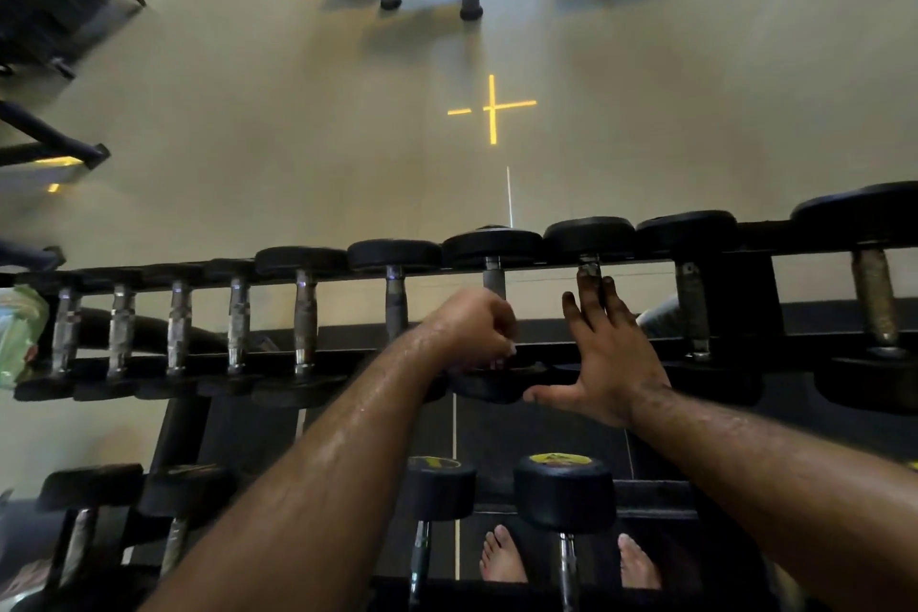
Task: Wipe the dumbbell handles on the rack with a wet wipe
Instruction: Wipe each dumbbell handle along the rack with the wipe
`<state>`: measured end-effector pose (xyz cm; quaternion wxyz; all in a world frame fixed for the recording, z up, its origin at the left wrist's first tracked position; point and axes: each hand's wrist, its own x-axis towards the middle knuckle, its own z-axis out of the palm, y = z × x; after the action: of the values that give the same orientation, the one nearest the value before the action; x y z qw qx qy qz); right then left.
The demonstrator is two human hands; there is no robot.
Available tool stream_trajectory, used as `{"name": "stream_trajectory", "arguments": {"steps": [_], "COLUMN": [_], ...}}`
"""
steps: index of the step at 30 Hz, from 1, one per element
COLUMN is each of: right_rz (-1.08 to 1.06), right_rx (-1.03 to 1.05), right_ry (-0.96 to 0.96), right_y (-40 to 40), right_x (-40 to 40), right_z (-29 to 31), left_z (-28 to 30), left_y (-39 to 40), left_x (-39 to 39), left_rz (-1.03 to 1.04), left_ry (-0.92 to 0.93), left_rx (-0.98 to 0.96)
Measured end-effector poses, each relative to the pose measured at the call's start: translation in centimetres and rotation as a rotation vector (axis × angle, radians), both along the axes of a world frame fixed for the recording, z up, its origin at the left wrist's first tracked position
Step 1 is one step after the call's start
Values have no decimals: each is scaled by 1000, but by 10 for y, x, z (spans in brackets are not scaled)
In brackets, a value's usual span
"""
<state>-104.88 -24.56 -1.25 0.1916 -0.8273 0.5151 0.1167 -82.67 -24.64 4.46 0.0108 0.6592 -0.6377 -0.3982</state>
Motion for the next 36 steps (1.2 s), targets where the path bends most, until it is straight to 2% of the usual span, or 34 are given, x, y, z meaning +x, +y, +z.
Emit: {"name": "stream_trajectory", "arguments": {"steps": [2,3,5,7,10,11,14,16,19,21,28,33,36], "right_rz": [11,8,2,6,20,25,26,11,32,43,80,329,483], "right_rx": [3,-5,-5,-8,-8,-2,1,3,-13,-8,-24,-159,-152], "right_ry": [21,24,23,21,19,24,29,15,40,56,125,-153,-22], "right_y": [1,1,2,0,-1,-1,2,1,-1,0,-1,23,40], "right_x": [-1,-1,-1,-1,-1,-1,-2,-1,1,0,6,49,117], "right_z": [1,1,1,1,0,-1,-4,-3,-4,-4,5,17,26], "left_z": [-3,-6,-16,-24,-28,-29,-34,-32,-23,-14,13,19,23], "left_y": [-11,-13,-6,12,29,29,20,16,21,27,46,72,82], "left_x": [6,6,1,0,16,21,23,15,10,14,50,77,85], "left_rz": [109,131,72,18,41,84,342,399,165,101,426,654,906], "left_ry": [-64,-118,-200,-167,-39,-9,-10,-39,-40,31,169,329,479], "left_rx": [-420,-571,-671,-591,-233,-174,-354,-356,-22,68,-185,-274,-348]}}
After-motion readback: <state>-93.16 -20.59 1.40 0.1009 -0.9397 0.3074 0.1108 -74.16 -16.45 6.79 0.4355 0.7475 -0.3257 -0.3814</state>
